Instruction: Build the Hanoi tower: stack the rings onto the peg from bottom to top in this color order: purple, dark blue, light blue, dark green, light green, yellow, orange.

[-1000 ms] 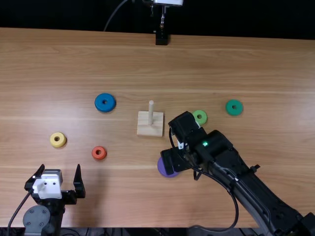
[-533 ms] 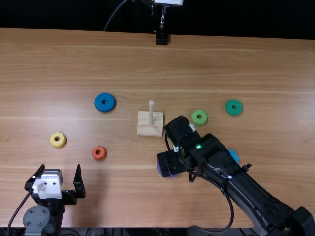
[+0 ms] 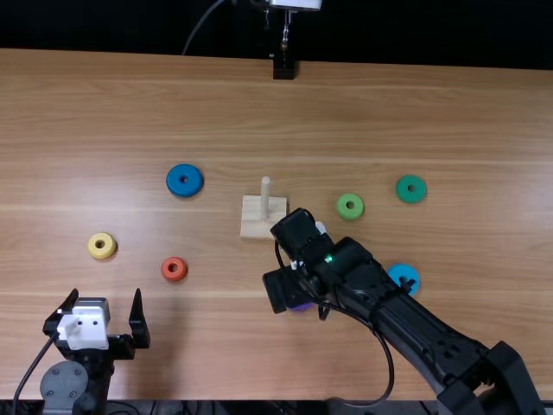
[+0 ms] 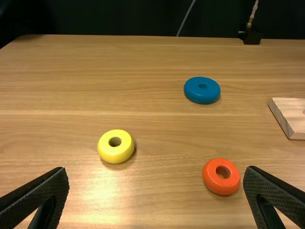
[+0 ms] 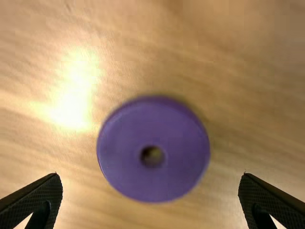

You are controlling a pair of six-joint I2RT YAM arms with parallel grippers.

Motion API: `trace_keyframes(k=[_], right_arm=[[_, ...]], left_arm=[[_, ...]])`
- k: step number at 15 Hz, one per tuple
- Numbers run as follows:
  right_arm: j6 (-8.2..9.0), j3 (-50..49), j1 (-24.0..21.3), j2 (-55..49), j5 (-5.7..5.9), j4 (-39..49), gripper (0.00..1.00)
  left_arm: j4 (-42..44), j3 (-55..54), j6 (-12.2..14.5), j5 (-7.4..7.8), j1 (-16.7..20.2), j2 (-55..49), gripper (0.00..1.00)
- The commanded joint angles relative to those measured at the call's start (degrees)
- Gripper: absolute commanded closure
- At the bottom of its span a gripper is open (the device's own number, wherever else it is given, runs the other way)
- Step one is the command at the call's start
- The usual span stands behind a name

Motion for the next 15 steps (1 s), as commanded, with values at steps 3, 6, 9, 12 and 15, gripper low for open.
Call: trace_keyframes(k=[3,6,9,12,15], right_arm=[[1.2,0.1,2.2,2.5,0.12,1.9,0.0],[5.42,-0.1,2.3,4.7,0.22,1.9,0.0],[5.52,-0.6,2.1,6.2,0.22,1.9,0.0],[5.52,-0.6,2.0,6.2,0.22,1.9,0.0],[5.52,-1.1,1.9,6.3,0.22,1.9,0.0]], left_arm=[[-4.5,-6.0,0.6,-0.07,-0.2,-0.7,0.0],[-4.5,-6.0,0.6,-0.07,-0.2,-0.7,0.0],[-4.5,-6.0,0.6,-0.07,-0.2,-0.7,0.0],[-4.5,-6.0,0.6,-0.07,-0.2,-0.7,0.0],[-4.5,-6.0,0.6,-0.07,-0.2,-0.7,0.0]])
